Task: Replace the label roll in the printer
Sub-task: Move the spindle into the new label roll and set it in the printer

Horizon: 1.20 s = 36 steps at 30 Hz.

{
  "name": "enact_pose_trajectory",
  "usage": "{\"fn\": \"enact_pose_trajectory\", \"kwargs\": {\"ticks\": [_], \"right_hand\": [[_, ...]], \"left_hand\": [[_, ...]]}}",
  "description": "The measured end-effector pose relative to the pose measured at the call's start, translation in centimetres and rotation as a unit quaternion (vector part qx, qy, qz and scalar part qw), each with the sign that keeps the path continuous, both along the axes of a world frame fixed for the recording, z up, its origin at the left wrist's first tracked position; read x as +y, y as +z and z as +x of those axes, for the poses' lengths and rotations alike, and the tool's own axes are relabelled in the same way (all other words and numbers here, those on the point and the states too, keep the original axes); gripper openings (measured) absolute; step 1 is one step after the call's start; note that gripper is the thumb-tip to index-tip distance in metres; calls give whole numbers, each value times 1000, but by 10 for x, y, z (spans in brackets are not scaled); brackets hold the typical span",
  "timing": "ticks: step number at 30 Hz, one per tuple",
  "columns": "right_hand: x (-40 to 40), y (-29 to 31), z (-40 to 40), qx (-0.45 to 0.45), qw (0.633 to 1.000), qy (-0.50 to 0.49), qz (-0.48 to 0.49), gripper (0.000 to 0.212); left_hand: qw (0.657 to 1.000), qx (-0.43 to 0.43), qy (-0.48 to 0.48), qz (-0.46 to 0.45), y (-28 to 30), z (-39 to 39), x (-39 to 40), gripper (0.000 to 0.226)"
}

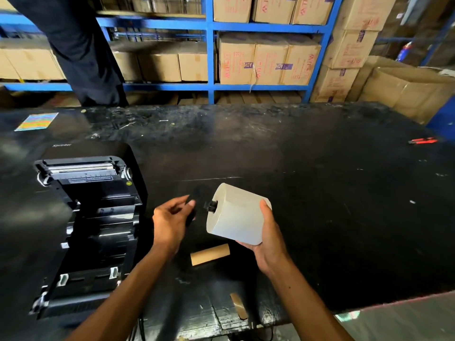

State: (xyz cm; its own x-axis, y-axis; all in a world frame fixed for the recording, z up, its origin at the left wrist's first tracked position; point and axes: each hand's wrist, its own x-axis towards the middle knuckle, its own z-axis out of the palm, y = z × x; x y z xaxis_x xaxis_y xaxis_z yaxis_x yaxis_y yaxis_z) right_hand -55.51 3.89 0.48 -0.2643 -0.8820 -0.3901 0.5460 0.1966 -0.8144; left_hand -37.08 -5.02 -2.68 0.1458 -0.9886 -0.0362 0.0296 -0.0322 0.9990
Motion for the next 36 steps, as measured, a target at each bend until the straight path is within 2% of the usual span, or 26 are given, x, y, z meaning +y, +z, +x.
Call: {"fn": "enact_pose_trajectory", "kwargs": {"ticks": [3, 6, 8, 15, 22, 26, 29, 32, 36], "right_hand": [[-2, 4, 7, 6, 1000, 6, -5, 39], [-4, 9, 13, 10, 1000, 14, -20, 34], [-4, 12, 17, 10, 1000, 14, -25, 31], [-4, 19, 29, 38, 999, 12, -33, 36], [-5, 28, 41, 101, 993, 25, -51, 49], [-6, 31, 45, 135, 988, 41, -65, 68], [-7, 33, 50, 154, 985, 49, -67, 71], [-11, 29, 60, 164, 982, 61, -65, 68], [-18, 25, 89, 183, 976, 78, -89, 38]], "left_hand": [[995, 76, -30, -53, 25, -13, 25, 22], [993, 70, -32, -90, 41, -15, 41, 30], [991, 88, -37, -98, 46, -14, 48, 27], [989, 76, -32, -123, 52, -5, 66, 28], [987, 43, -28, -155, 50, 12, 69, 27], [987, 79, -15, -138, 49, 16, 68, 30], [989, 80, 10, -125, 48, 19, 68, 24], [991, 61, 41, -113, 47, 29, 72, 21], [991, 52, 91, -89, 51, 49, 79, 18]]}}
